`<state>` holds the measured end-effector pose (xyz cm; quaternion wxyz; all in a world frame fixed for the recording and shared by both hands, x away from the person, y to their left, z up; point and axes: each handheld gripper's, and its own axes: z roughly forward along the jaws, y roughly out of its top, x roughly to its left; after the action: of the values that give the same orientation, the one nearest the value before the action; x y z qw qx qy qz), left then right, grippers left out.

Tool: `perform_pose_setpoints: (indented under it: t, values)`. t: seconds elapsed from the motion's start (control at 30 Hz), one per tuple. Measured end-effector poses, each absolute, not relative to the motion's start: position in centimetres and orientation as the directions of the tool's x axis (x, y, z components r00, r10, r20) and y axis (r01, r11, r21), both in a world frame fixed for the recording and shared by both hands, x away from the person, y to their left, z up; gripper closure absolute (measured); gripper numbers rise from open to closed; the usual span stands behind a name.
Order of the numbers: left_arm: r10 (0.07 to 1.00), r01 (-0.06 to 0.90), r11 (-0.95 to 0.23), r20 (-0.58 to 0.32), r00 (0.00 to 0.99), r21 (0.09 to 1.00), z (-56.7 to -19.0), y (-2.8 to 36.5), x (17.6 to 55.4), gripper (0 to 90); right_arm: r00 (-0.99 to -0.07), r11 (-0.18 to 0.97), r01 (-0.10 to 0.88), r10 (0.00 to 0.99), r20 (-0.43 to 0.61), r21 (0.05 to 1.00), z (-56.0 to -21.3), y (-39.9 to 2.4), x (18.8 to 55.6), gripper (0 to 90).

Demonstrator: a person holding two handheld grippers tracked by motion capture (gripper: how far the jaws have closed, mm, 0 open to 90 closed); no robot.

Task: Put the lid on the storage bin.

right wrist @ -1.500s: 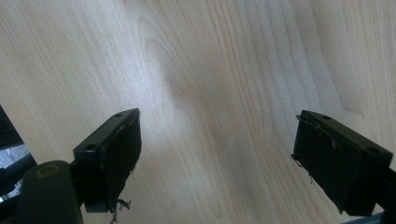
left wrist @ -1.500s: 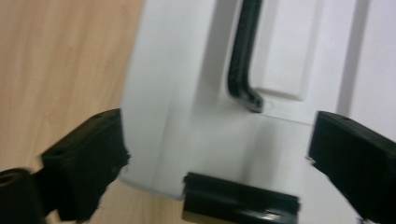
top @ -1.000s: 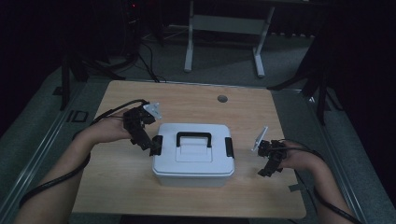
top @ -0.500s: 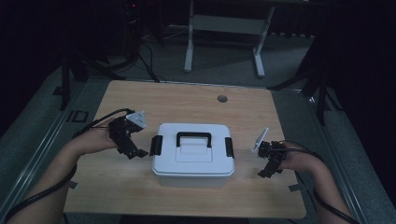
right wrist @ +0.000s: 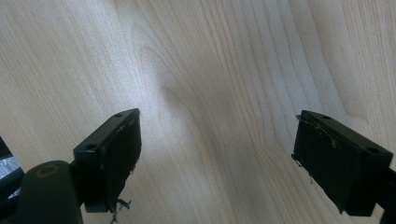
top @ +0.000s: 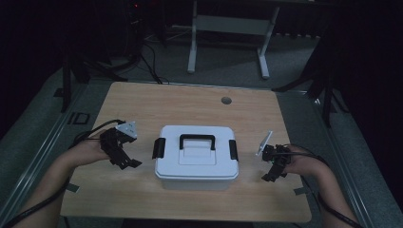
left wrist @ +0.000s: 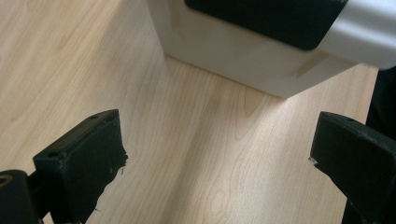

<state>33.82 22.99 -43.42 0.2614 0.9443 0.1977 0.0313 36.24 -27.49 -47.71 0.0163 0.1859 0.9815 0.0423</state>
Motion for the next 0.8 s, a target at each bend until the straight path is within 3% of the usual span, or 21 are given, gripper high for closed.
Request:
perform_pose_setpoints:
  t: [0.53,0.8]
  values:
    - [0.409,0.373,-0.775,-0.045,0.911,0.510,-47.6,24.7,32.8,2.3,-0.924,0.918,0.380,0.383,-0.010,0.115,-47.9,-28.1,36.0,14.9]
    - [0.442,0.422,-0.747,-0.090,0.893,0.513,-49.4,25.5,32.5,2.3,-0.923,0.918,0.381,0.384,-0.009,0.113,-48.2,-28.1,36.0,14.8]
